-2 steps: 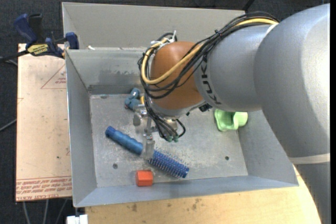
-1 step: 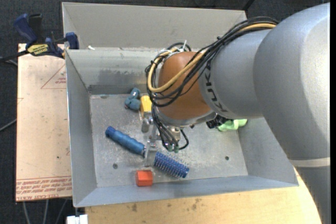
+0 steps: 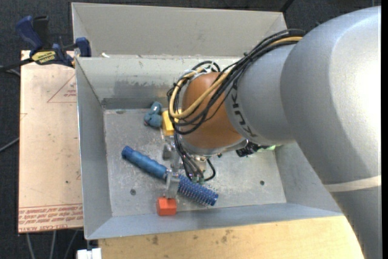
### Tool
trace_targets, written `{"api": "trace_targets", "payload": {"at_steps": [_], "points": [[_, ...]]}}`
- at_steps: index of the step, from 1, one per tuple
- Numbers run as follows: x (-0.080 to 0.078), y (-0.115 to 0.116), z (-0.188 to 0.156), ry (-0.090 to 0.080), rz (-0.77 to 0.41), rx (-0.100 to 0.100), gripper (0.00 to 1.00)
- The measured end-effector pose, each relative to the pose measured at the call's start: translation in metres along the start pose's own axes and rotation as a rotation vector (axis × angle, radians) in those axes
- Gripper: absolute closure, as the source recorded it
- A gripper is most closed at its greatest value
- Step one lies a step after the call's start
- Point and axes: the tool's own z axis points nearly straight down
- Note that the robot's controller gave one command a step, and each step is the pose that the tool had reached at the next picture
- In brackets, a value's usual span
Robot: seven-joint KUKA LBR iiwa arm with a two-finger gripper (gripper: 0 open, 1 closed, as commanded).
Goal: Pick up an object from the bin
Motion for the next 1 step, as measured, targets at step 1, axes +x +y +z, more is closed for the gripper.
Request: {"api": "trace_targets", "payload": {"at_steps": [1], "points": [[-0.0018, 0.0005, -0.0009, -0.005, 0.001, -0.003, 0.00]]}}
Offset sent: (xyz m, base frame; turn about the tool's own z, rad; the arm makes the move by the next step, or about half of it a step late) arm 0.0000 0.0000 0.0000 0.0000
